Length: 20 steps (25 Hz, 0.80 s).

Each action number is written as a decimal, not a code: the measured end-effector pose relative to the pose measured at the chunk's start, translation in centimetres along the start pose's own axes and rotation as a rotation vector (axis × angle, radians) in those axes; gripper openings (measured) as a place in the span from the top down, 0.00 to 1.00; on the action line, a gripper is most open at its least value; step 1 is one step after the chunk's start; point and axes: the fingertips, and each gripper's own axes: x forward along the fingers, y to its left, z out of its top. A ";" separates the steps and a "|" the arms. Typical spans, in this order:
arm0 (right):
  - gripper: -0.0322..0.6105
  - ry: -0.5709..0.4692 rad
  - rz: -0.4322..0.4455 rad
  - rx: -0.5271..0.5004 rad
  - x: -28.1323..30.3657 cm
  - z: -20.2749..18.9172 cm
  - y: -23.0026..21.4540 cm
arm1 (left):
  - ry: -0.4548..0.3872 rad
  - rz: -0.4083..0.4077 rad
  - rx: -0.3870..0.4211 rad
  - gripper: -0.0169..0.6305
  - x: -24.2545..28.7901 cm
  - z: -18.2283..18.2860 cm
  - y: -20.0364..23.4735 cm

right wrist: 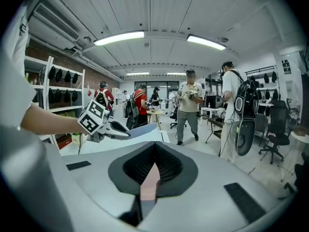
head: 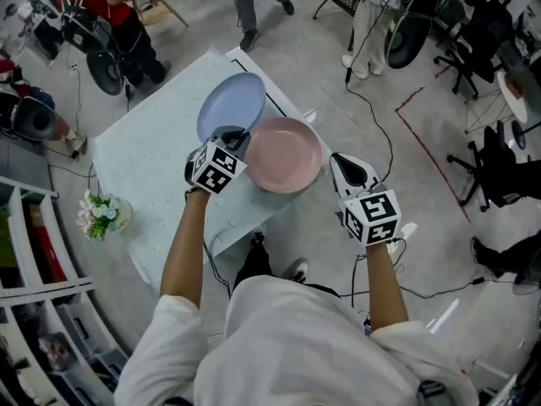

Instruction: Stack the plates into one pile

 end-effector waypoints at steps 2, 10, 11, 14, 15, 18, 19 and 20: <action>0.93 -0.003 -0.002 0.003 -1.2 -0.5 -0.3 | 0.000 -0.018 0.028 0.92 0.0 1.0 -2.4; 0.93 -0.011 -0.006 0.004 -4.3 -2.0 -0.7 | 0.042 -0.122 0.185 0.92 1.2 2.6 -11.4; 0.93 -0.011 -0.008 0.005 -4.6 -2.1 -0.7 | 0.054 -0.136 0.210 0.92 1.4 2.5 -12.4; 0.93 -0.008 -0.013 0.009 -5.3 -2.6 -0.7 | 0.088 -0.172 0.276 0.92 2.1 1.8 -14.8; 0.93 -0.006 -0.014 0.010 -5.4 -2.7 -0.7 | 0.102 -0.181 0.297 0.92 2.4 1.5 -15.4; 0.93 -0.001 -0.018 0.017 -5.8 -3.0 -0.9 | 0.151 -0.206 0.354 0.92 3.3 0.5 -16.6; 0.93 0.001 -0.020 0.020 -5.8 -3.1 -0.9 | 0.167 -0.220 0.364 0.92 3.6 0.1 -16.9; 0.93 0.003 -0.021 0.023 -5.9 -3.2 -0.9 | 0.184 -0.238 0.371 0.92 3.9 -0.4 -17.3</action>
